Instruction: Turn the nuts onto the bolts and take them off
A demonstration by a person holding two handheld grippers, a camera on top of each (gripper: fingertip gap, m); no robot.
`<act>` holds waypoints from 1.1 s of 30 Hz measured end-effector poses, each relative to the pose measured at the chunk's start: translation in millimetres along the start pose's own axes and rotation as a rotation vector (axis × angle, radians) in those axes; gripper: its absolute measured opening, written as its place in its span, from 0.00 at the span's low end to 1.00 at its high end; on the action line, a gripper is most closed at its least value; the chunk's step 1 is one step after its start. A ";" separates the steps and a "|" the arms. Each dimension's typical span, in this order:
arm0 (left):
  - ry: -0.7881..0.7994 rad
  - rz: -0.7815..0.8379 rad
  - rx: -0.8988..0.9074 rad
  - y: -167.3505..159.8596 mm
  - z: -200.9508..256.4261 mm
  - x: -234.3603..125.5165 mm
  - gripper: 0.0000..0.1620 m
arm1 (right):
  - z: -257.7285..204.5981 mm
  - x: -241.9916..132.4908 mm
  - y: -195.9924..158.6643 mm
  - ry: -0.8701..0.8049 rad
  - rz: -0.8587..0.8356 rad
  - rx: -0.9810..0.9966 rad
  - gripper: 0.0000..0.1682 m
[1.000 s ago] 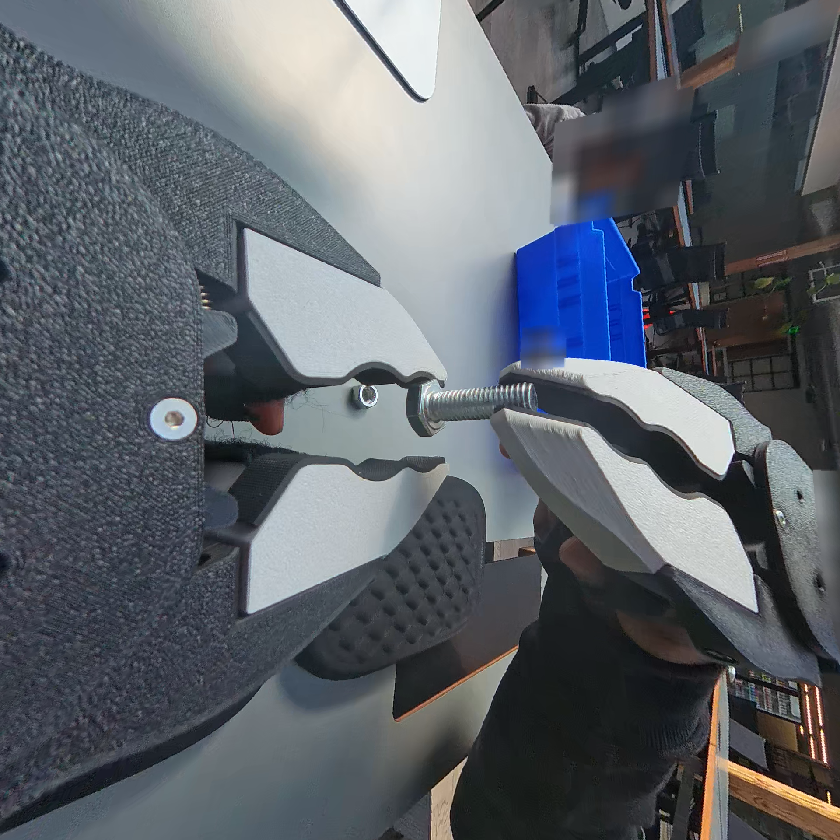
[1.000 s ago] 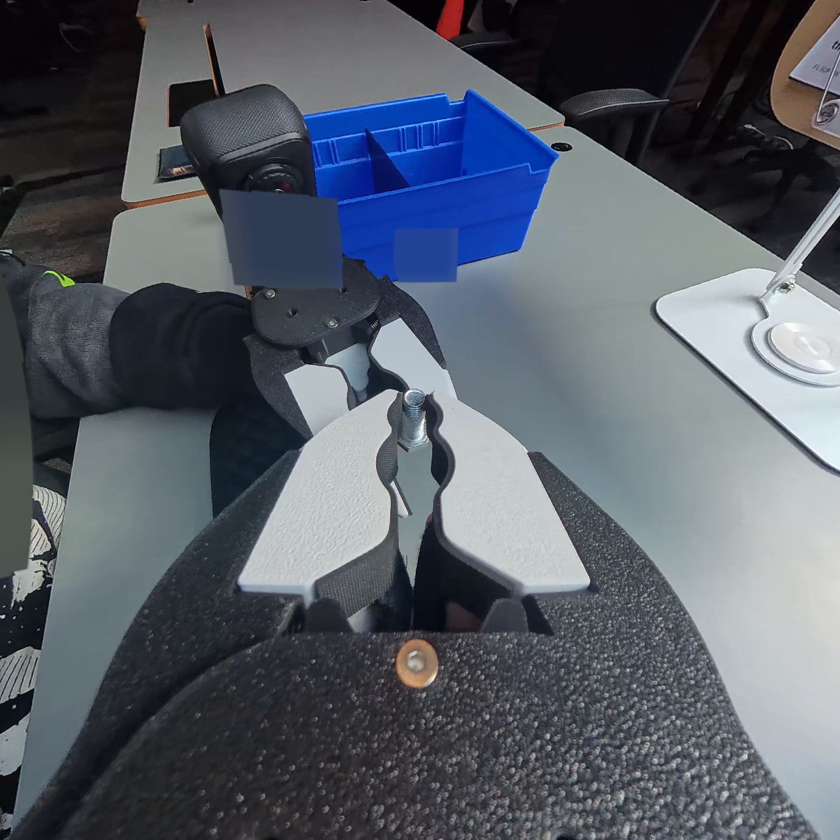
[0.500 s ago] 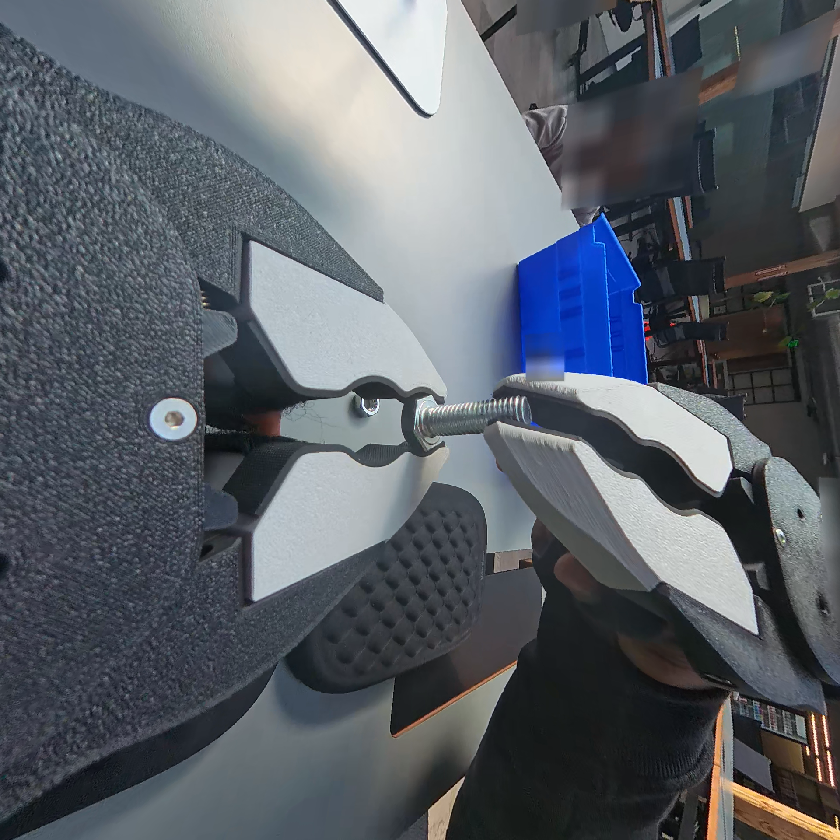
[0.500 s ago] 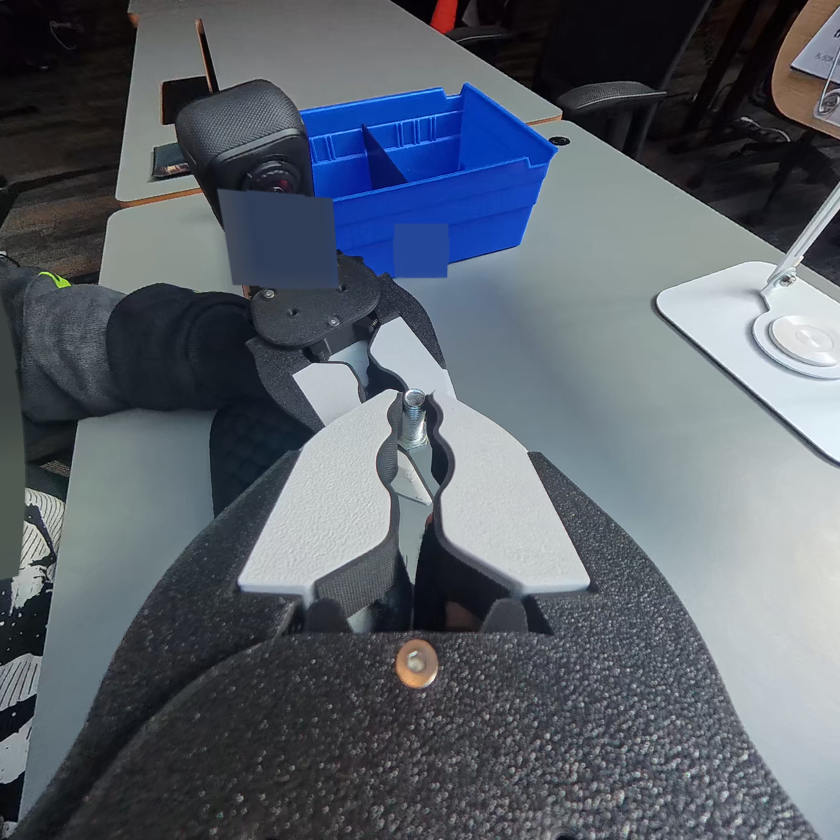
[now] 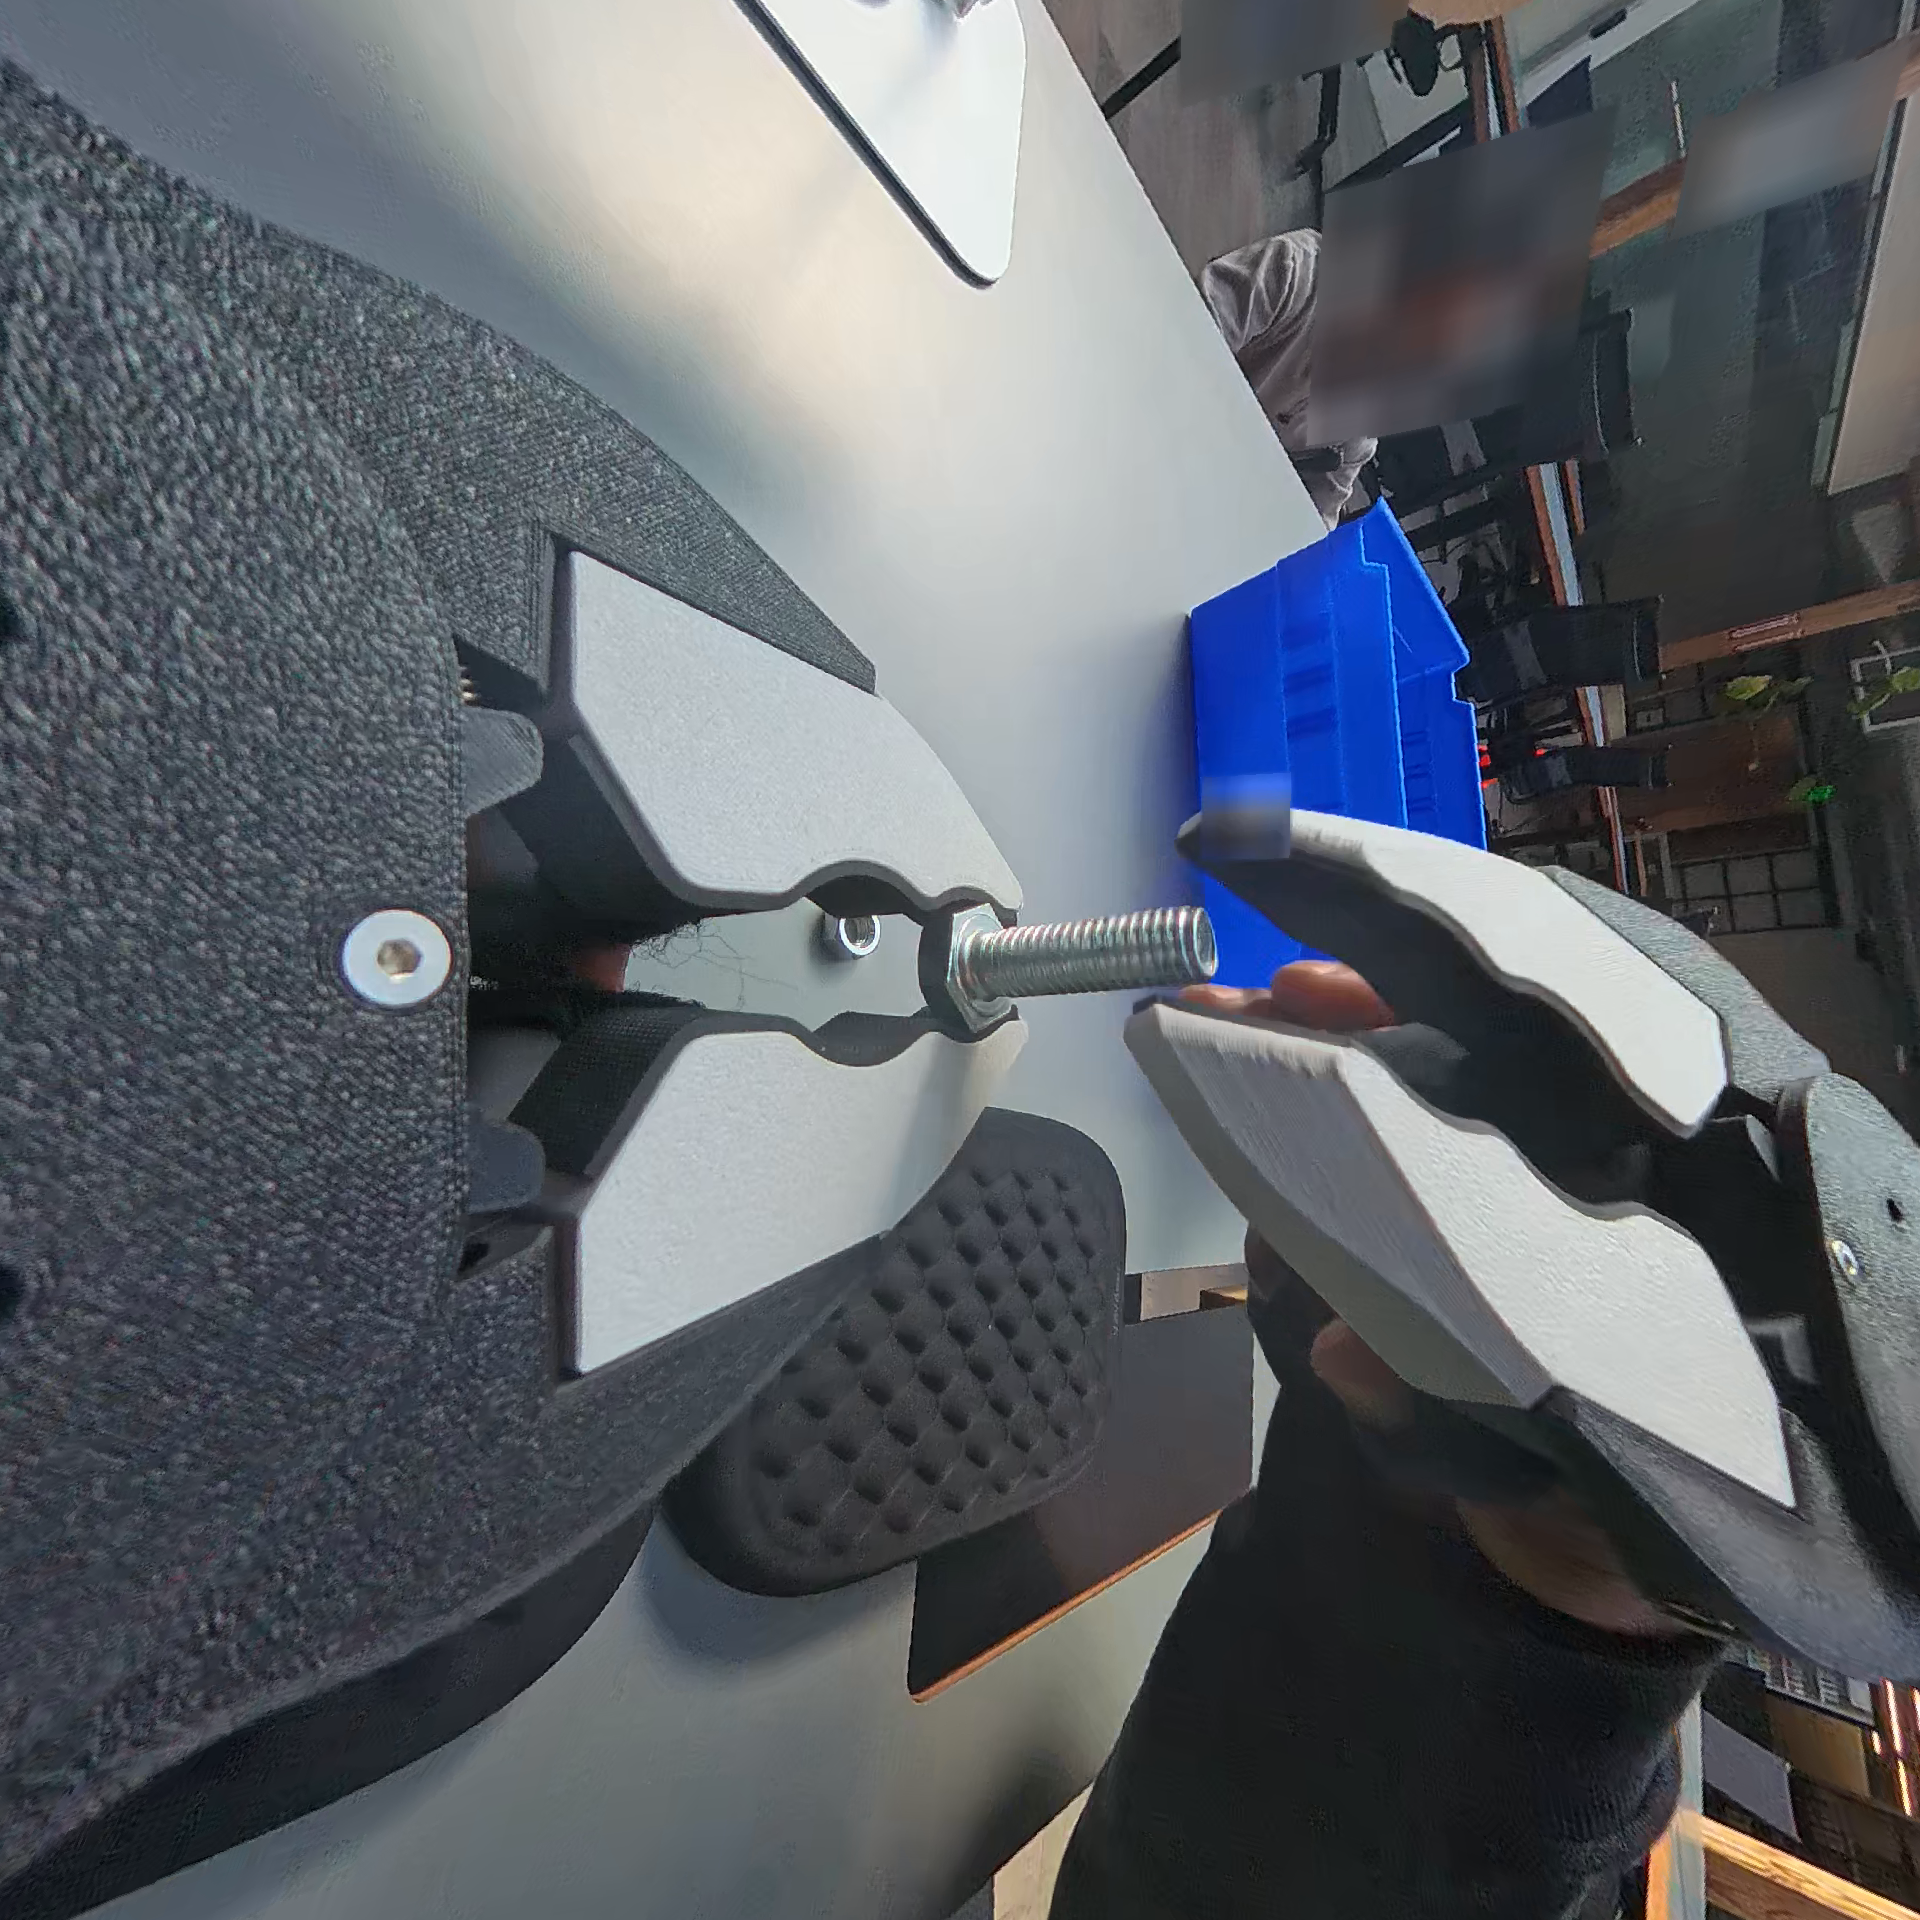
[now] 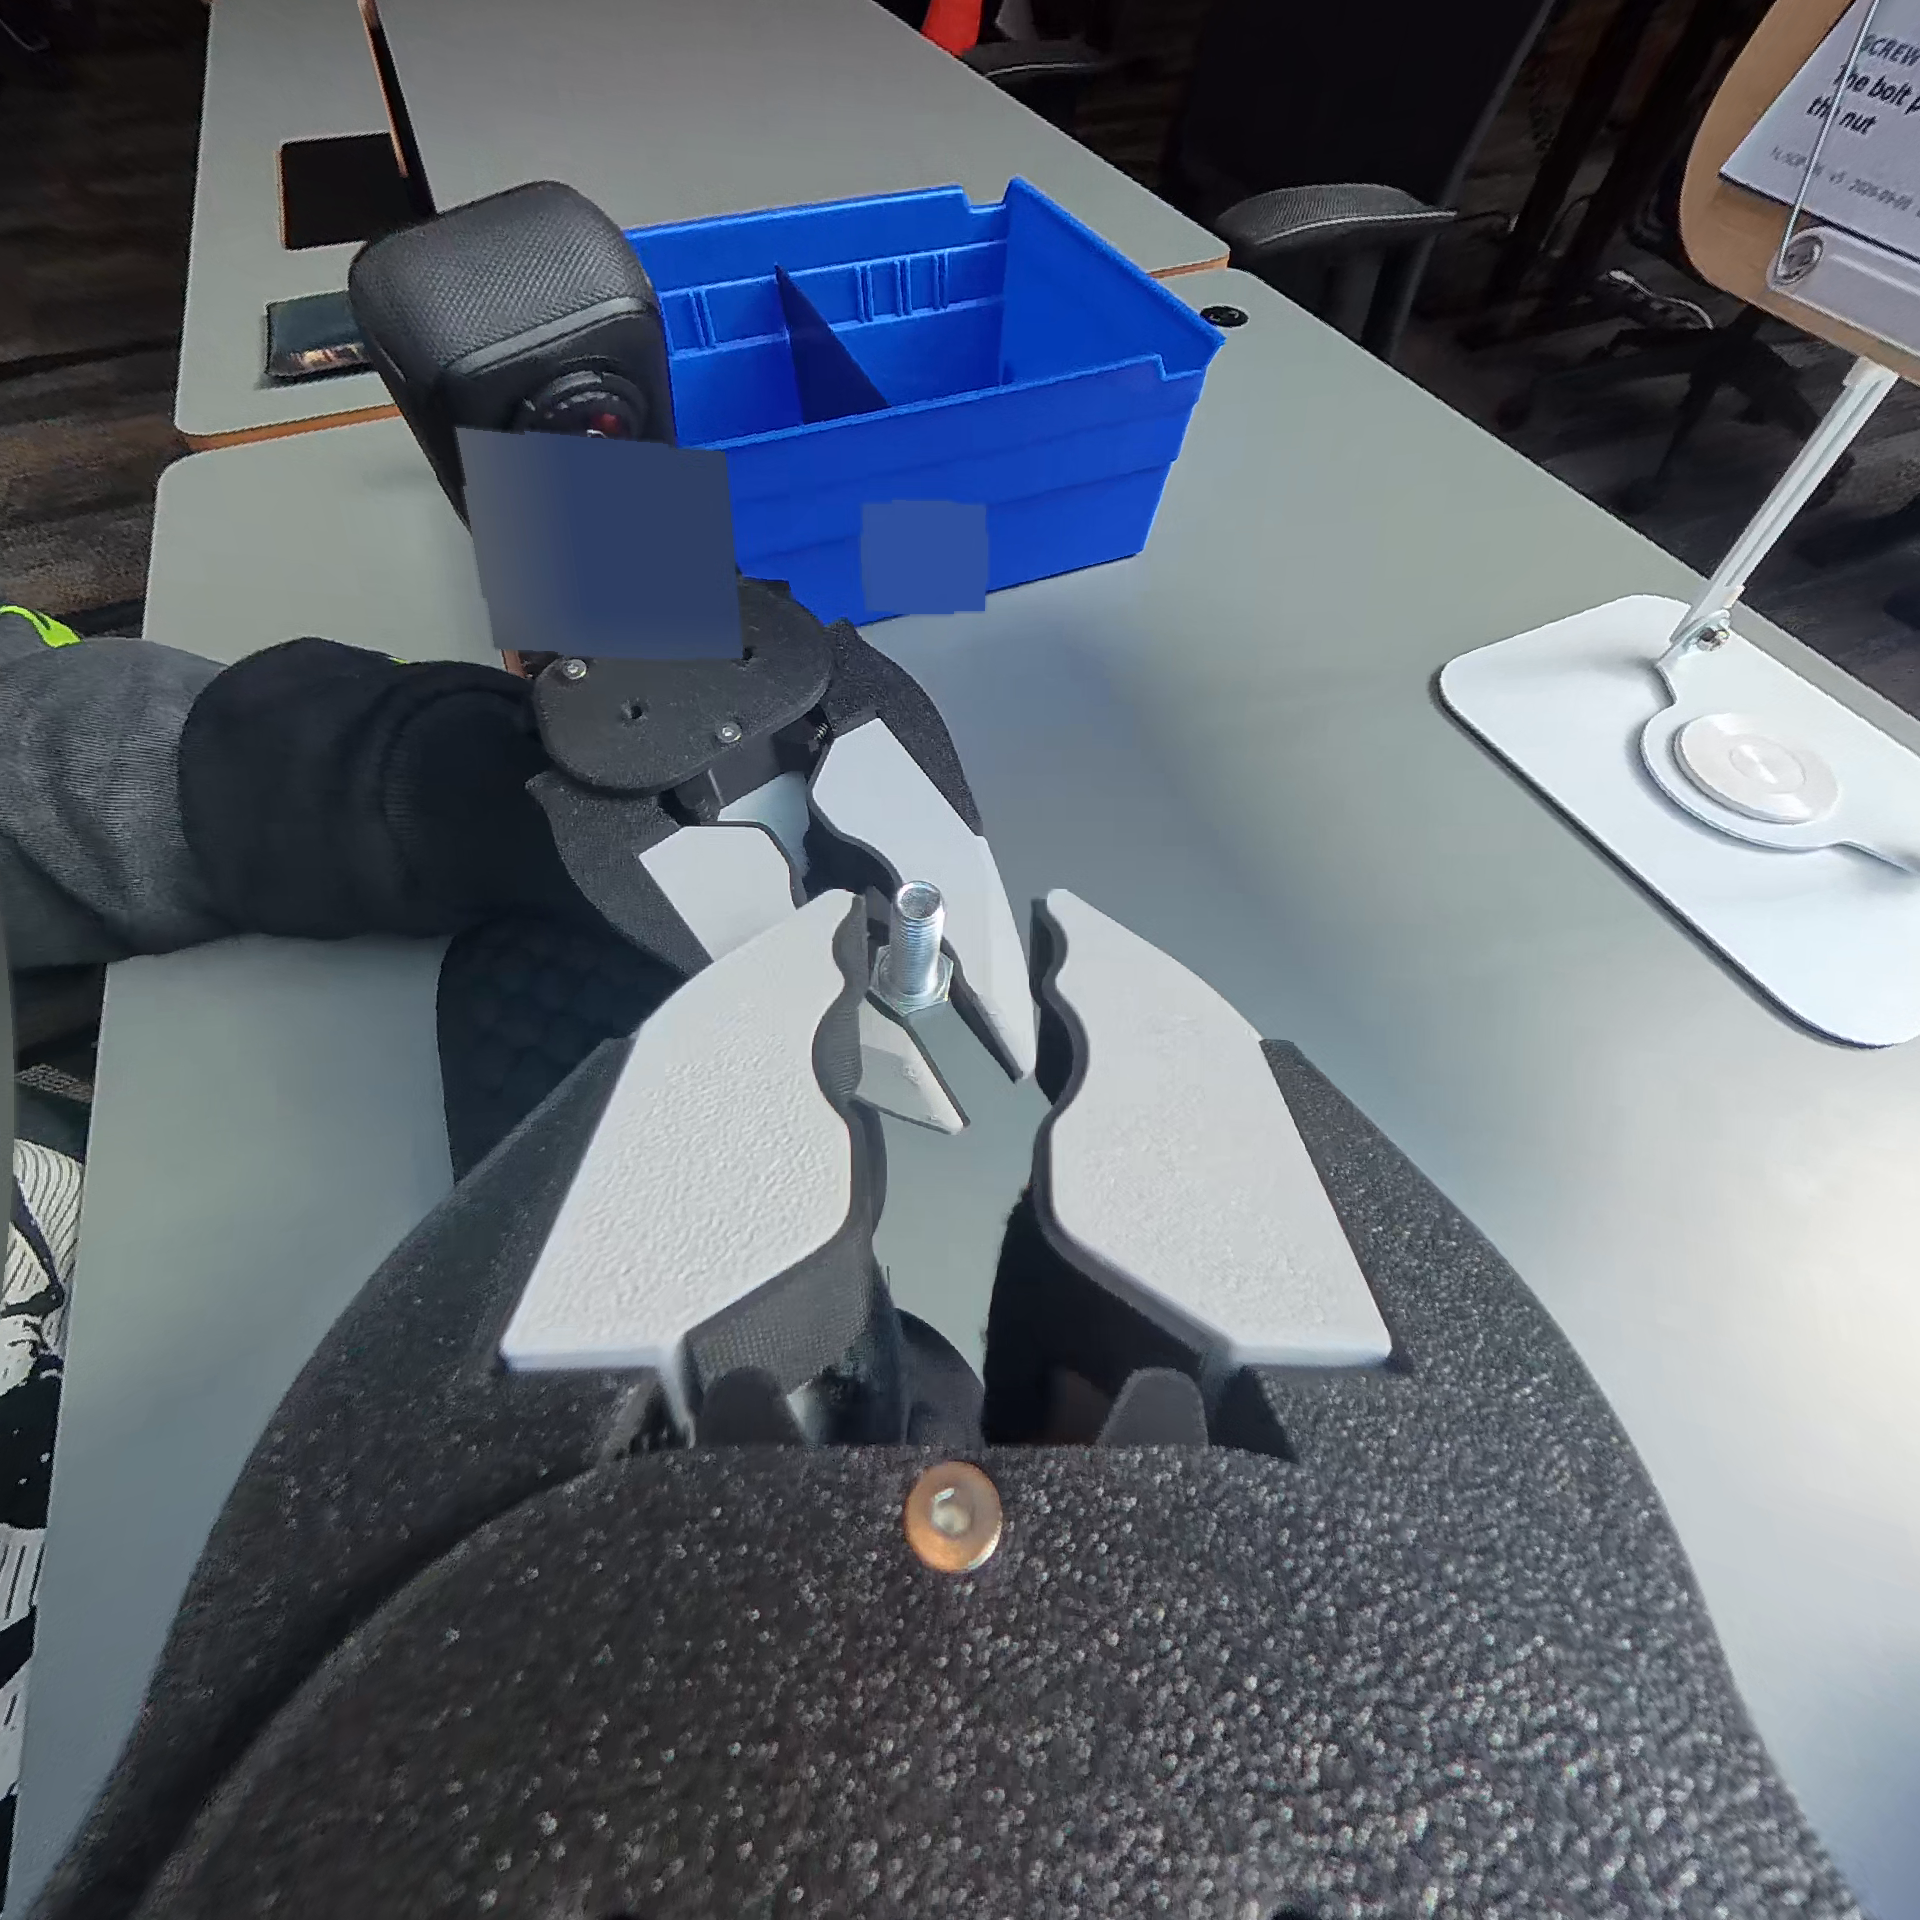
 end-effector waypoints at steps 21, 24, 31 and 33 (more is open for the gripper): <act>-0.027 0.082 -0.020 1.6 -2.4 -20.9 0.09 | 46.4 33.8 -105.9 0.212 -0.819 -0.362 0.18; -0.027 0.080 -0.020 1.2 -3.0 -21.0 0.09 | 47.9 36.2 -109.8 0.215 -0.844 -0.376 0.15; -0.032 0.058 0.000 2.1 -5.4 -22.4 0.08 | 53.7 32.7 -103.3 0.243 -0.816 -0.413 0.11; -0.070 0.048 -0.005 4.2 -3.8 -22.5 0.08 | 55.0 24.4 -81.8 0.270 -0.745 -0.436 0.11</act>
Point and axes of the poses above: each gripper's, where its closed fingertips meet, x out along the fingers, y out of its top, z = x × y across the jaws, the point moved 5 cm from there along -x, back along the fingers, and after that the axes turned 1 degree about -x, right-handed, at the moved point
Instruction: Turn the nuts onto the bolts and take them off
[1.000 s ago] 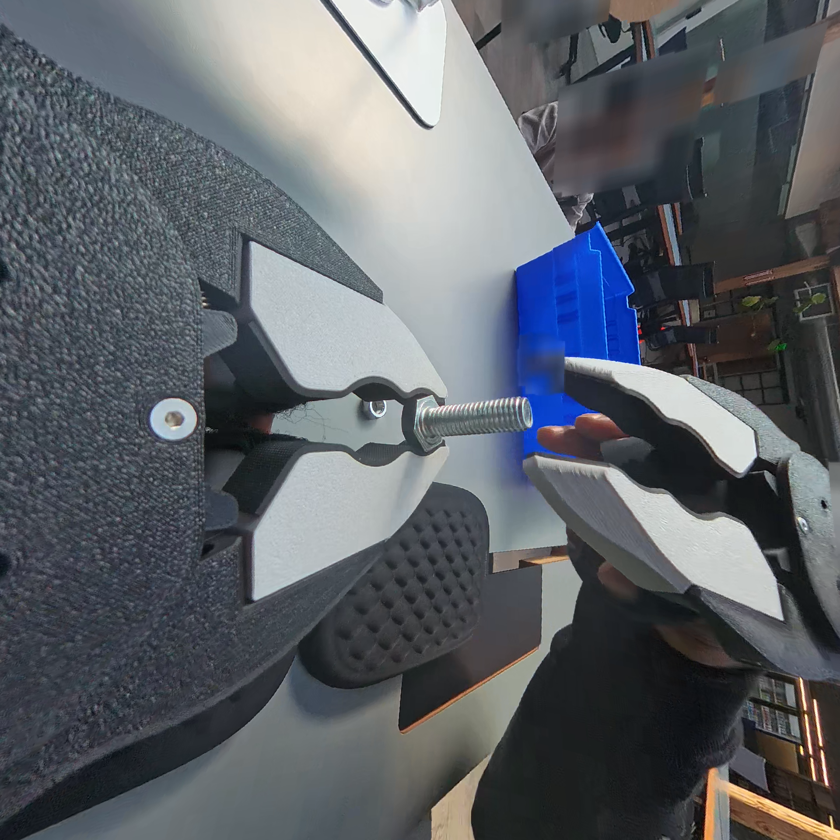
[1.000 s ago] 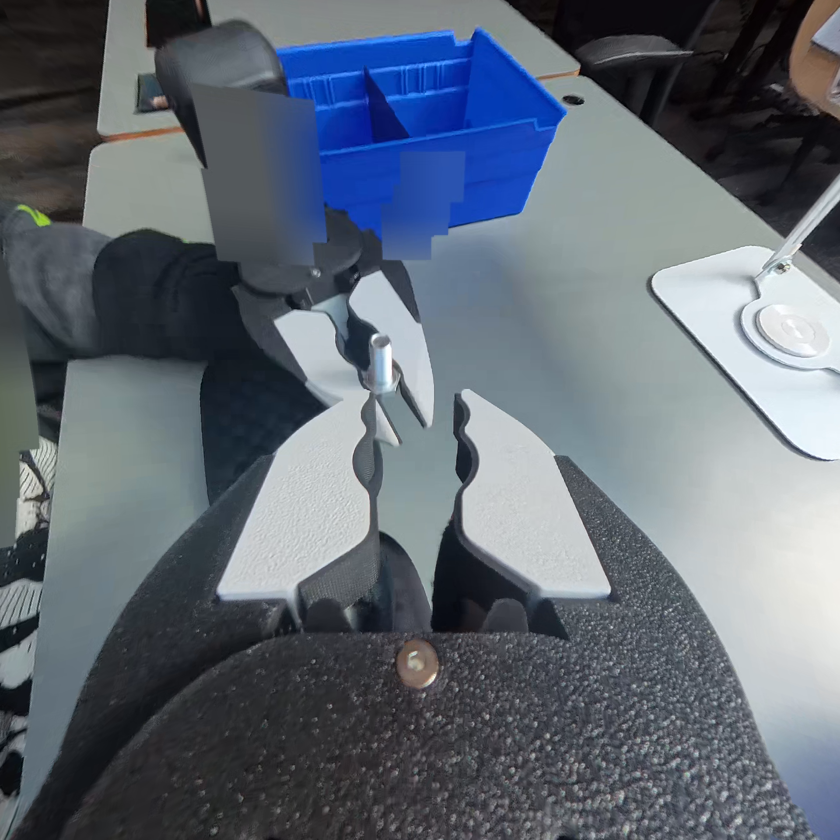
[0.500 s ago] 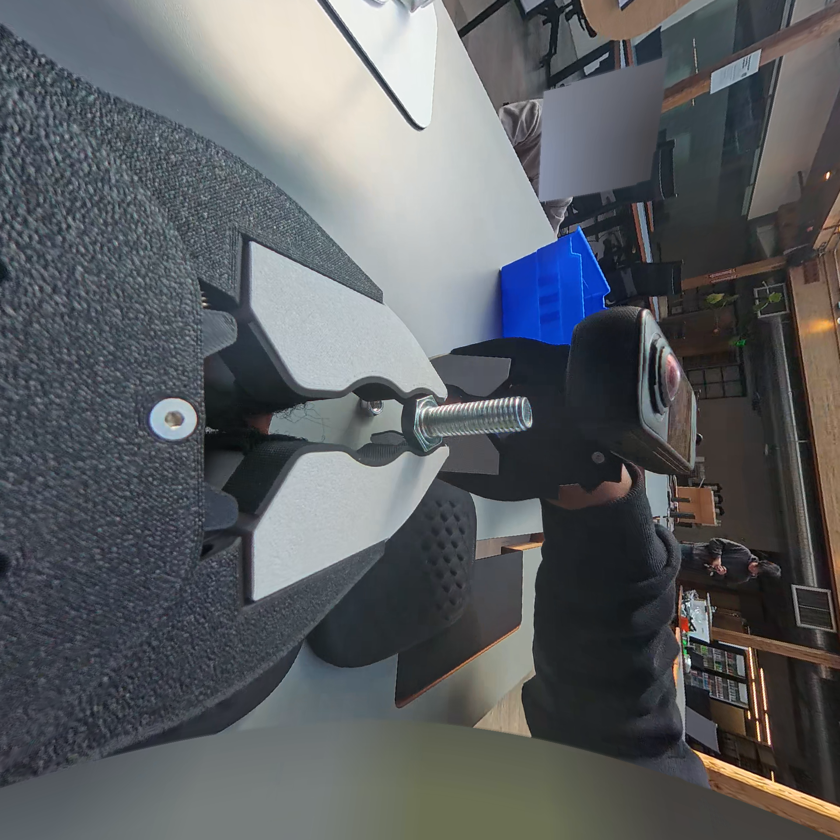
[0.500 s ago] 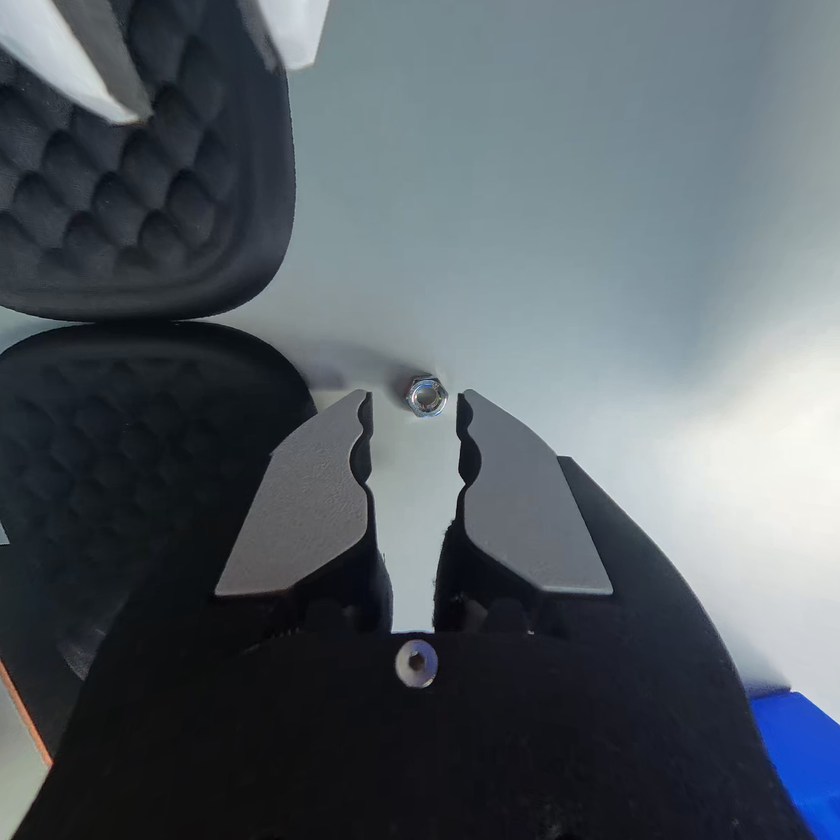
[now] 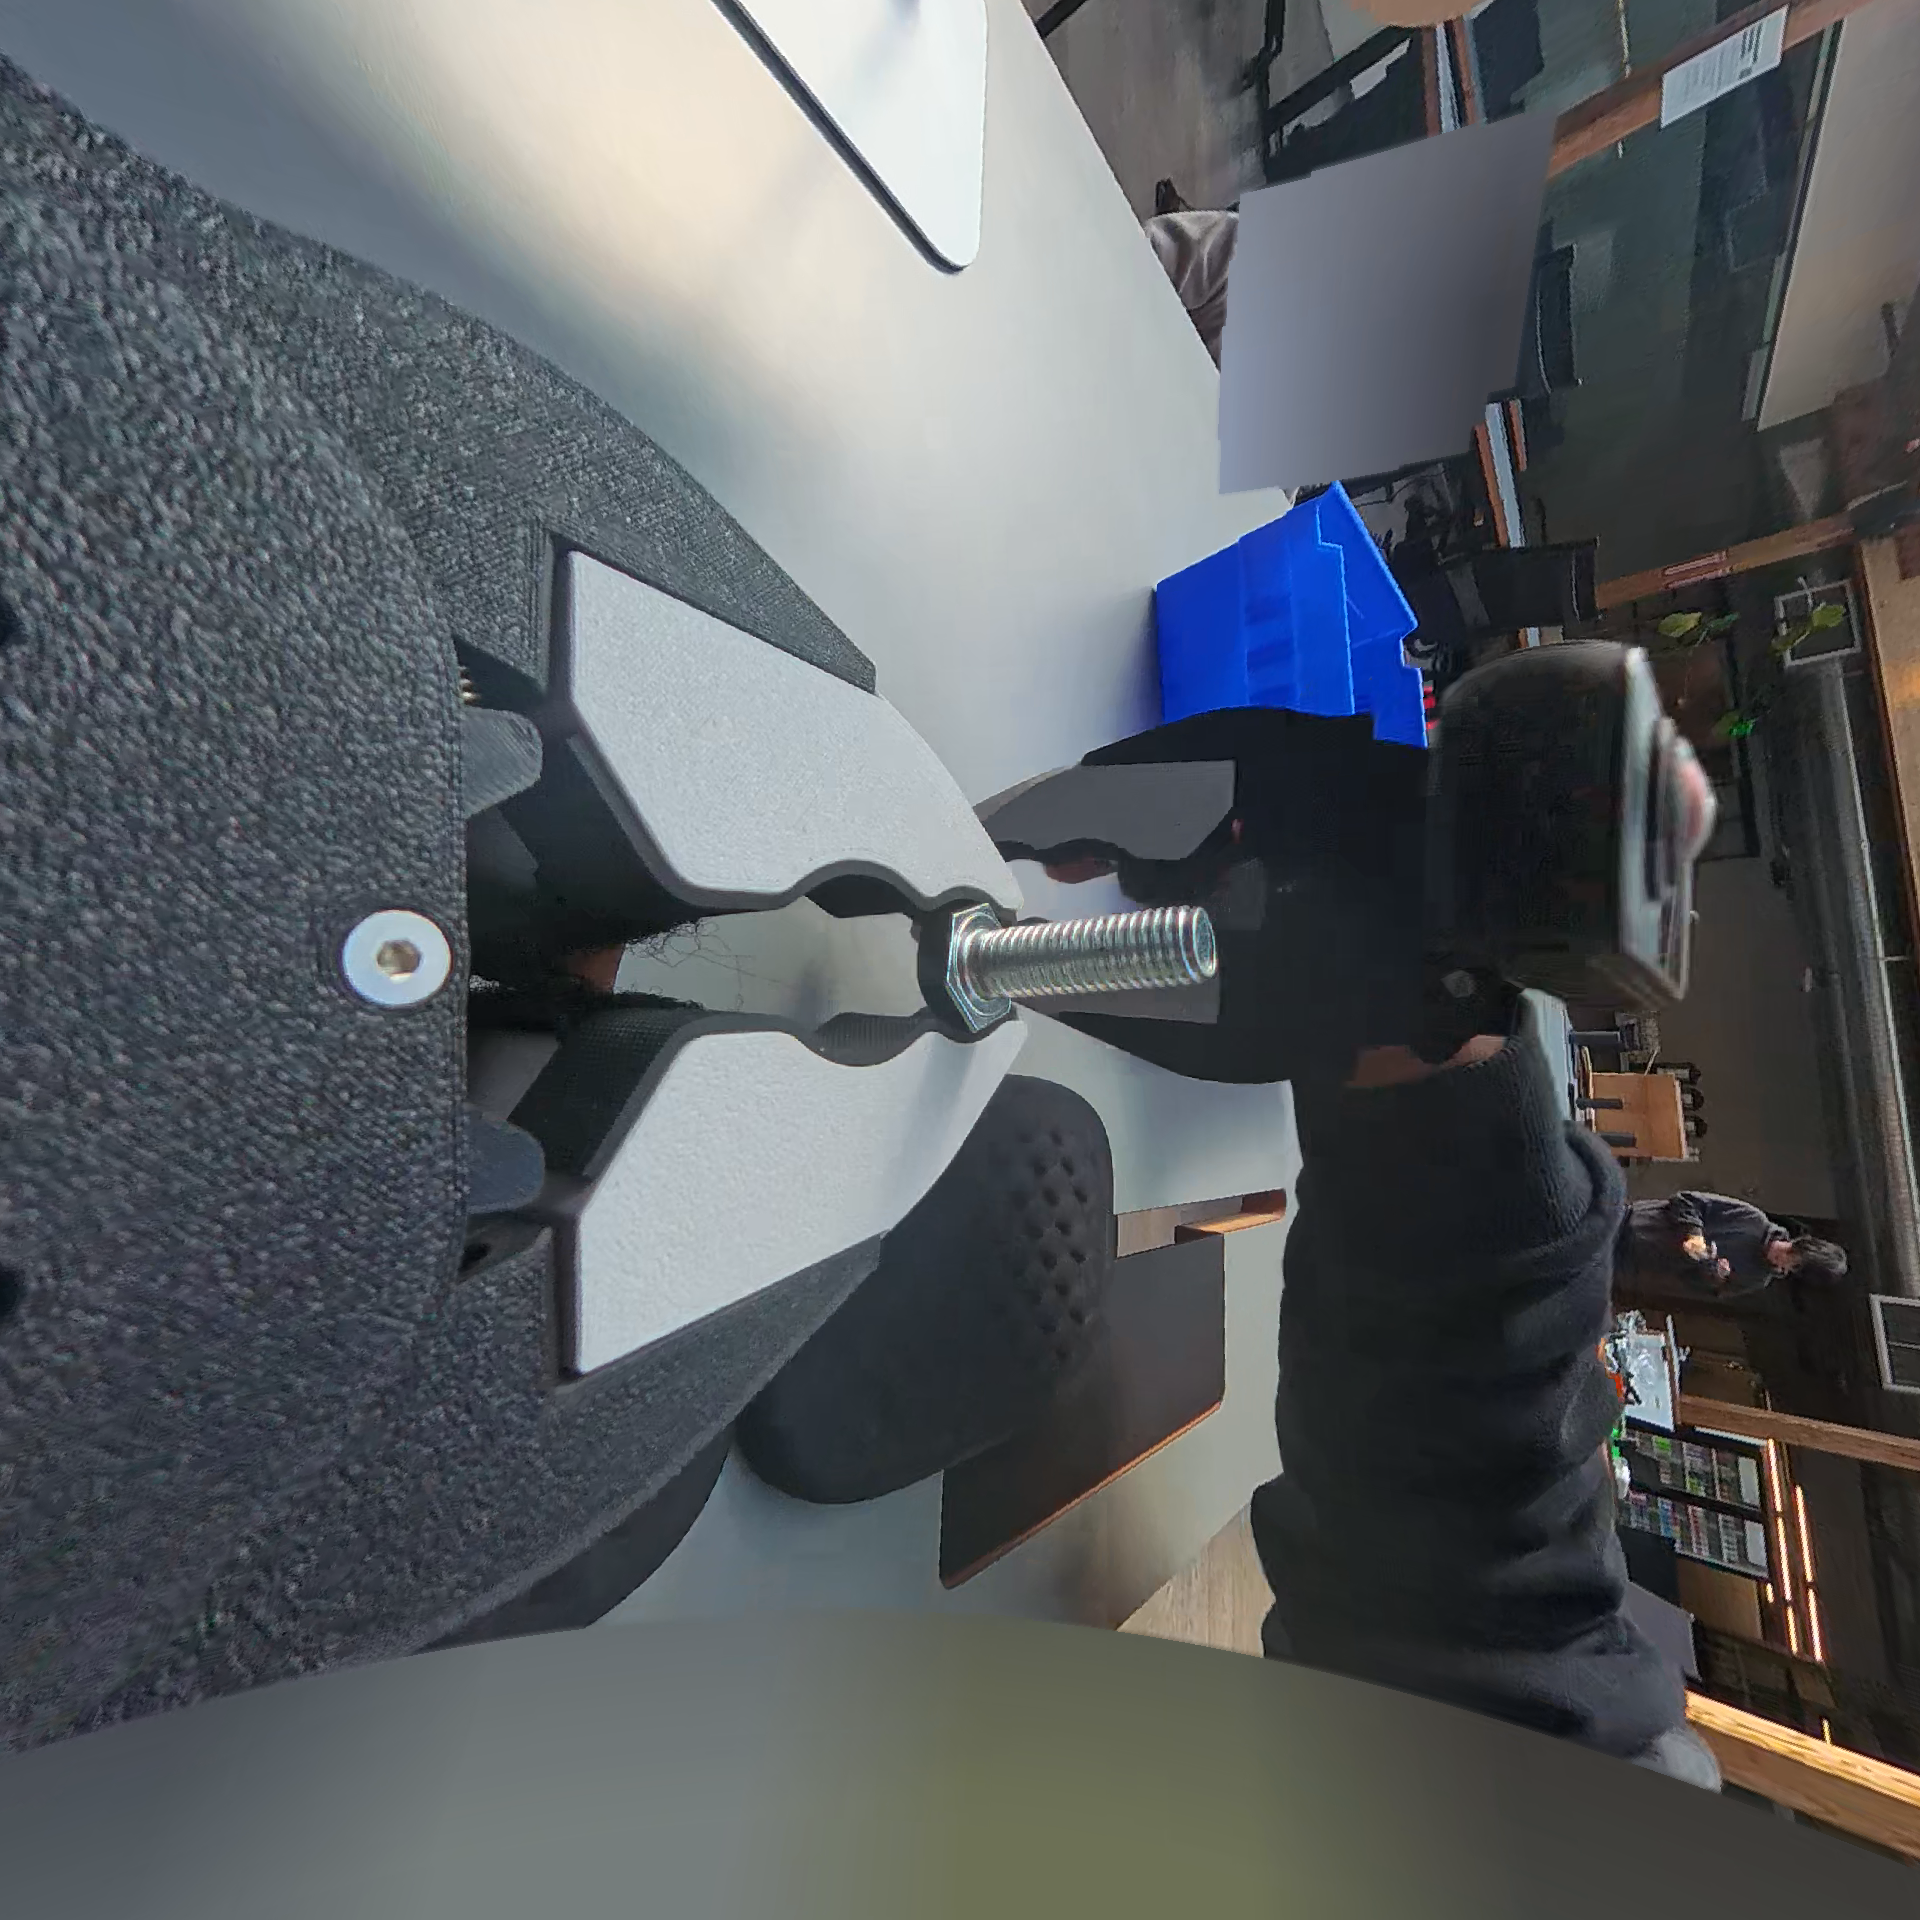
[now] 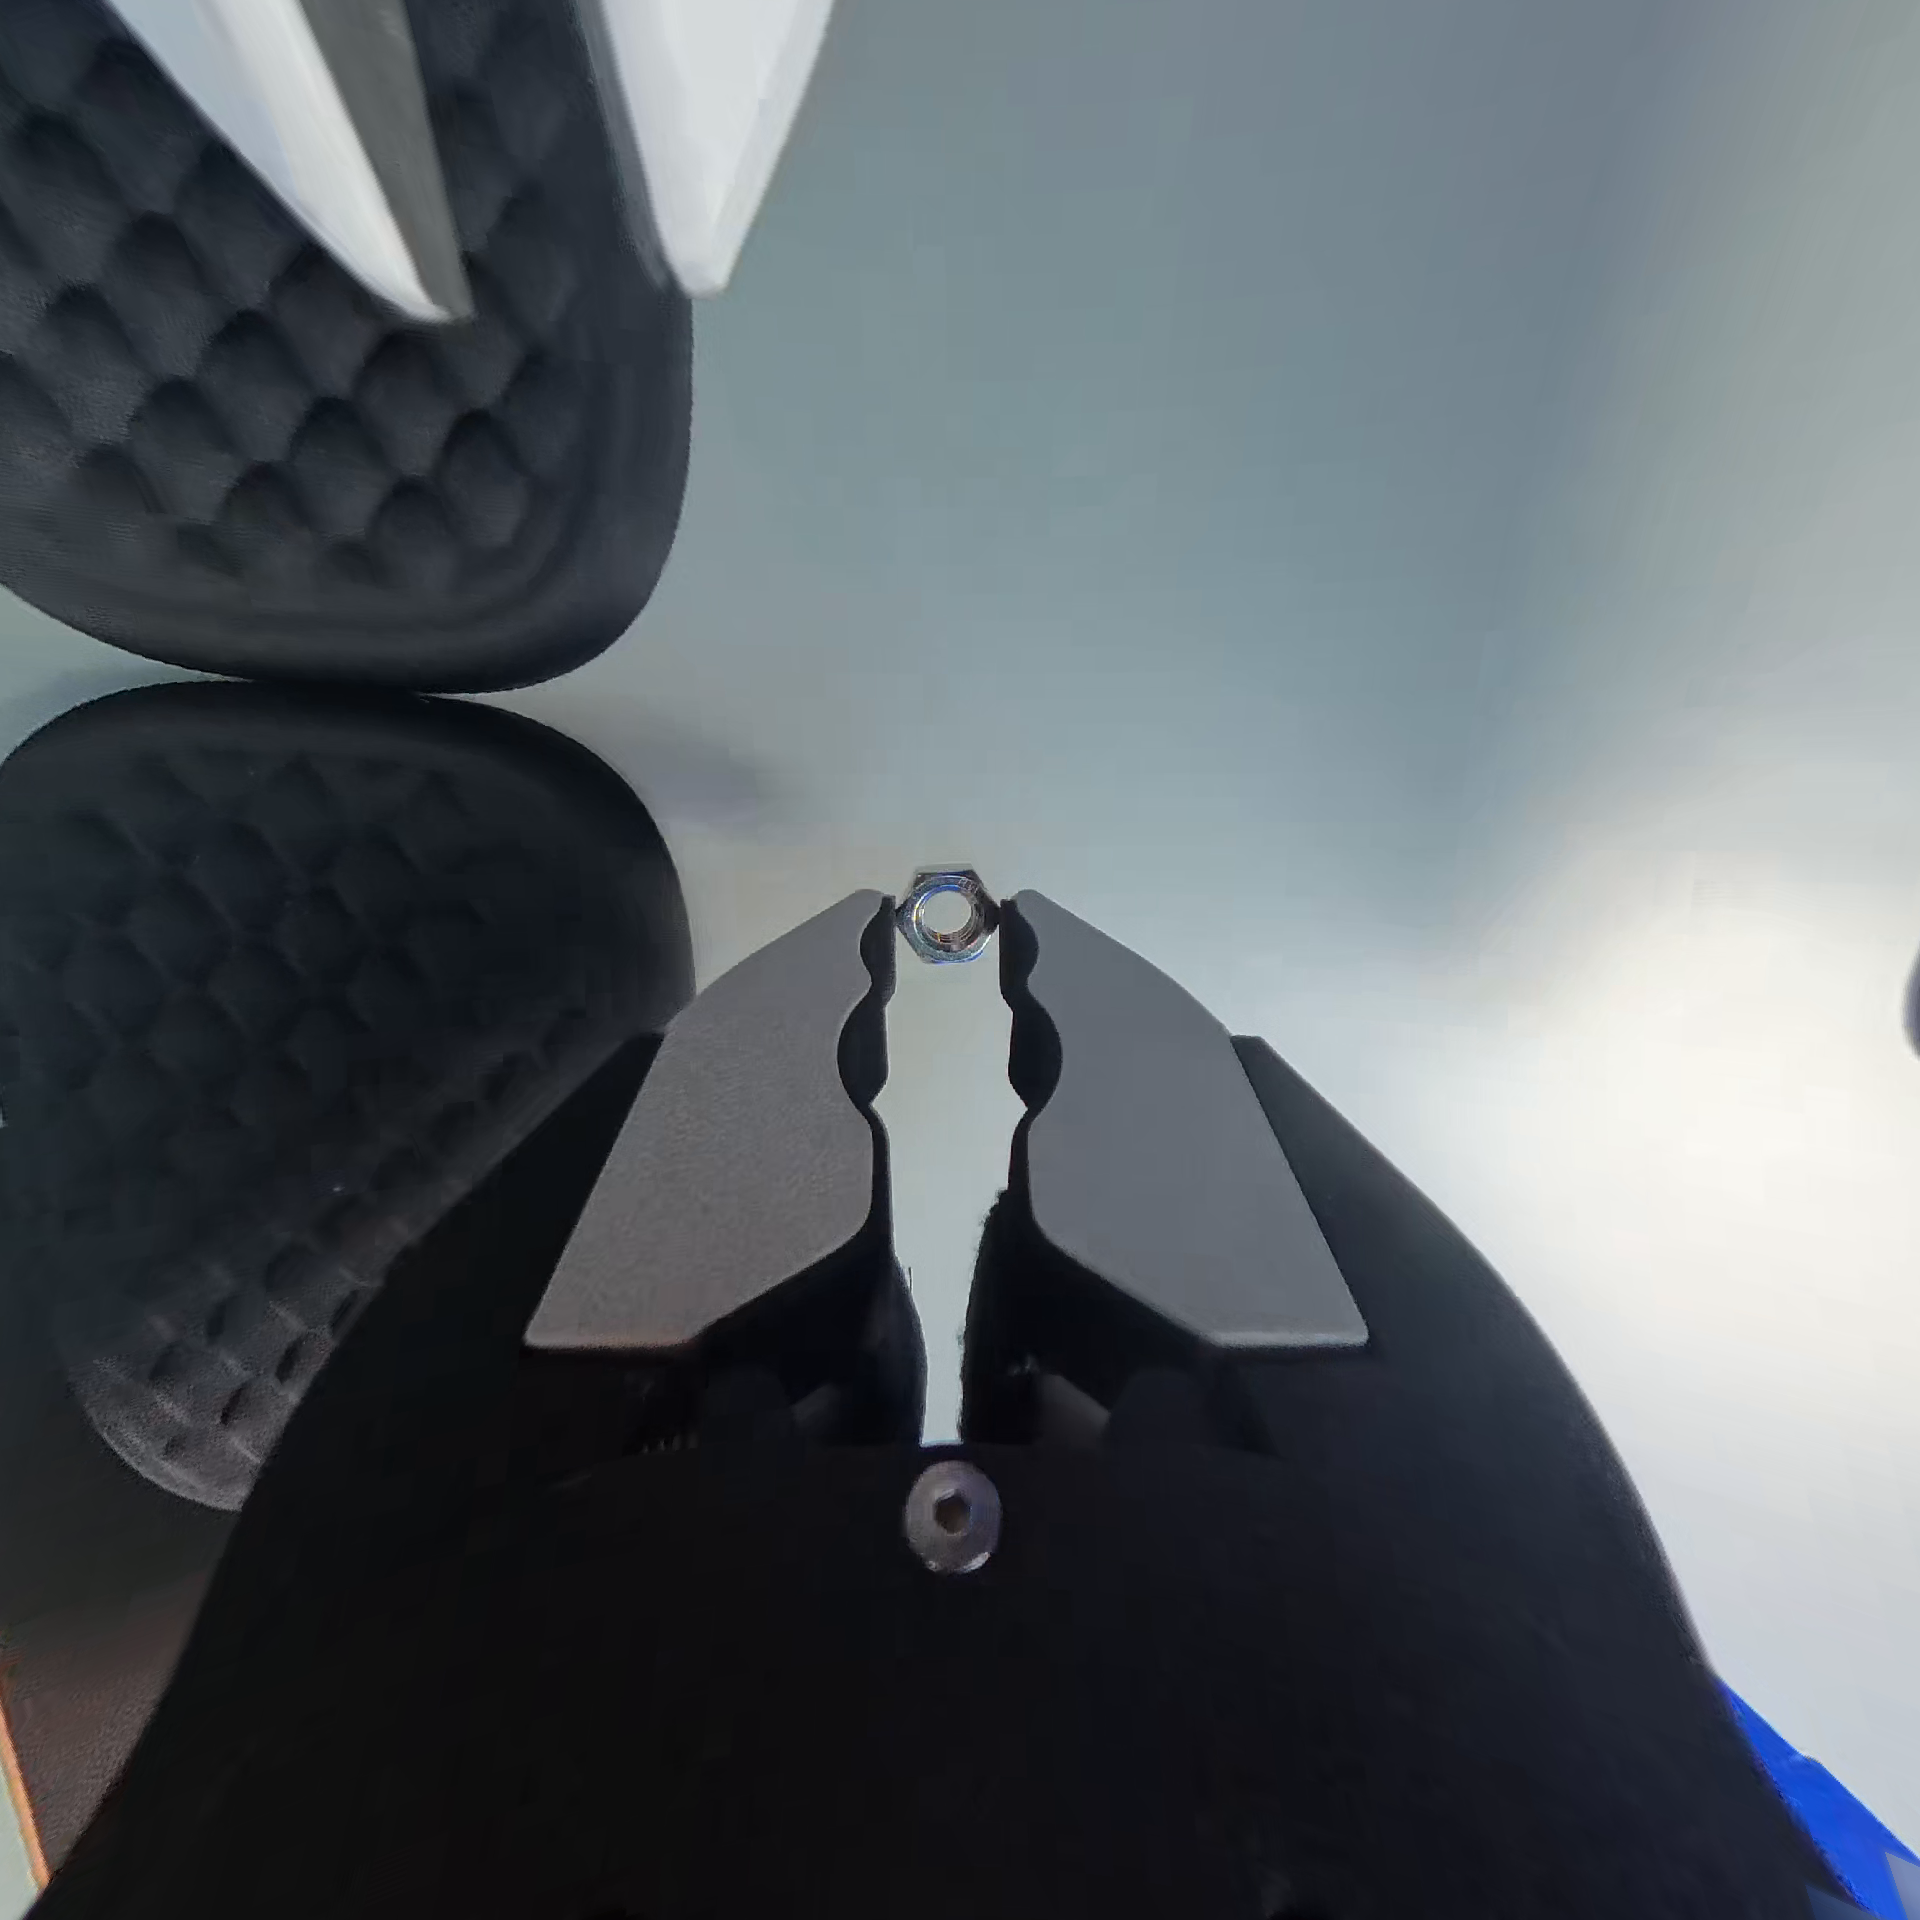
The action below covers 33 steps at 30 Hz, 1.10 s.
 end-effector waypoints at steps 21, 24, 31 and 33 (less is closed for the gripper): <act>-0.575 -0.044 -0.023 -0.3 55.8 -0.3 0.08 | -71.1 -97.2 123.7 0.363 0.135 -0.964 0.11; -0.589 -0.039 -0.021 -0.6 57.0 -0.7 0.08 | -72.9 -92.1 123.3 0.369 0.108 -0.982 0.11; -0.597 -0.017 -0.023 0.2 56.9 -2.1 0.08 | -74.0 -87.5 127.1 0.362 0.091 -1.022 0.11; -0.601 -0.016 -0.024 -0.2 56.9 -2.4 0.08 | -74.1 -87.1 127.9 0.369 0.093 -1.026 0.11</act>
Point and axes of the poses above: each gripper's, where its closed fingertips meet, x out along the fingers, y out of its top, z = x × y across the jaws, the point moved 5 cm from there along -x, back along the fingers, and after that the axes turned 1 degree about -x, right-handed, at the moved point
